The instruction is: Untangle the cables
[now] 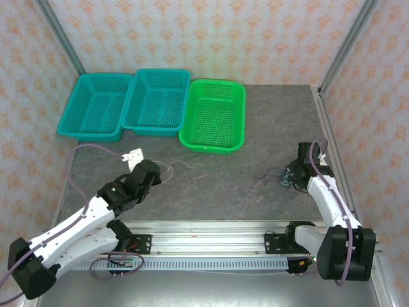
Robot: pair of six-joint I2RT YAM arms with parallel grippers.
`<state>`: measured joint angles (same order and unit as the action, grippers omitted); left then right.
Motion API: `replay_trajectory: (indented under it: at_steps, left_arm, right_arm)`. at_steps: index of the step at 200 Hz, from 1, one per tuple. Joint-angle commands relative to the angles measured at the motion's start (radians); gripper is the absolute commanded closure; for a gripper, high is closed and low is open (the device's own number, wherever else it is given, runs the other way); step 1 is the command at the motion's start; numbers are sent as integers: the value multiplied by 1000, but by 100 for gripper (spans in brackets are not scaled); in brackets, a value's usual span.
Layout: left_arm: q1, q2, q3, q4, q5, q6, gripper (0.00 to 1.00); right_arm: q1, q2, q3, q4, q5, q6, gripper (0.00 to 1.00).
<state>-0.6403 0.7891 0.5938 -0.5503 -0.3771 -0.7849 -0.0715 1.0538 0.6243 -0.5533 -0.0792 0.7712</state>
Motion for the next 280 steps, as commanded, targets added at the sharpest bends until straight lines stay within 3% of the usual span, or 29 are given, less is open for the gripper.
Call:
replay_trajectory:
  at_steps: [1,15,34,64,92,125,165,184,224,250,271,280]
  left_arm:
    - [30,-30,26,-130,-25,-6,100]
    - [33,-33,39,-63,101,74,100]
    - [33,-21,90,21,277,129,100]
    - [33,22,278,45,360,158,100]
    - [33,152,554,-8,377,216,100]
    - [32,350,868,-10,375,309,100]
    - [42,670,1231,-23,188,435,100]
    - [70,836,1364,-20,149,458,100]
    - [142,1197,1614,-52,302,459,100]
    - [155,1353,1717,-93,317,451,100]
    - [184,1404,1746,-136,416,384,56]
    - [191,1393,1727,-137,441,360,42]
  right_arm:
    - [-6,16,-17,45,-27,-10,91]
    - [-7,25,-36,100,-117,-30,92]
    - [-4,35,-51,135,-224,-60,85]
    - [-4,16,-64,115,-261,-73,68]
    - [-4,-28,-72,111,-302,-71,59]
    - [-5,-86,-59,92,-317,-59,55]
    - [-5,-135,-28,52,-327,-58,51]
    - [-4,-161,-16,29,-338,-58,50]
    - [-4,-220,-12,-14,-338,-56,48]
    - [-5,-239,-18,-40,-337,-52,47]
    - [-5,-249,-17,-54,-336,-52,46]
    - [-4,-251,-12,-67,-326,-57,46]
